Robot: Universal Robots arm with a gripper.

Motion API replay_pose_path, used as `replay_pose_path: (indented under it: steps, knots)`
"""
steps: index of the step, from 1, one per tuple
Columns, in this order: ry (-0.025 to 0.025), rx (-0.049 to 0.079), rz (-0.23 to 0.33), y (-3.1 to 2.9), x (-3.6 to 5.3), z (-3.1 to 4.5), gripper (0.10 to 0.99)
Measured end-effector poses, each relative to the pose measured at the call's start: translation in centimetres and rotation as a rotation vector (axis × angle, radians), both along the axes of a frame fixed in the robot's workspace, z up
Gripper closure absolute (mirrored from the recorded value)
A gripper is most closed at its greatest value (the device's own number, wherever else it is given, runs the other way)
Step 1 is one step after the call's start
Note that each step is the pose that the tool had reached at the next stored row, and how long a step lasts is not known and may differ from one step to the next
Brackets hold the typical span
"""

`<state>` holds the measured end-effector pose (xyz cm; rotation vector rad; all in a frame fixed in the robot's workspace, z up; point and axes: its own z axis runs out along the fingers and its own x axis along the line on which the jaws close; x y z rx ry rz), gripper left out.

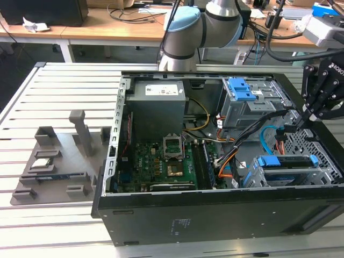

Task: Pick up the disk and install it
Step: 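Insert the first disk wire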

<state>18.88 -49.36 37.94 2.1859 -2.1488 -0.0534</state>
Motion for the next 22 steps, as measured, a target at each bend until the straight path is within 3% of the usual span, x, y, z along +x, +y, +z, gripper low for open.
replay_pose_path:
  steps: [8, 15, 19, 20, 21, 22]
  knots:
    - [-0.0001, 0.000, 0.000, 1.10, -0.06, -1.06, 0.980]
    - [0.0000, 0.000, 0.000, 2.98, -0.07, -1.39, 0.980]
    - [-0.0001, 0.000, 0.000, 3.05, -0.06, -1.40, 0.980]
    - [0.0000, 0.000, 0.000, 3.06, -0.06, -1.40, 0.851]
    - [0.0000, -0.020, 0.000, 3.21, -0.10, -2.44, 0.725]
    - [-0.0001, -0.053, 0.000, 2.46, -0.19, -2.71, 0.725]
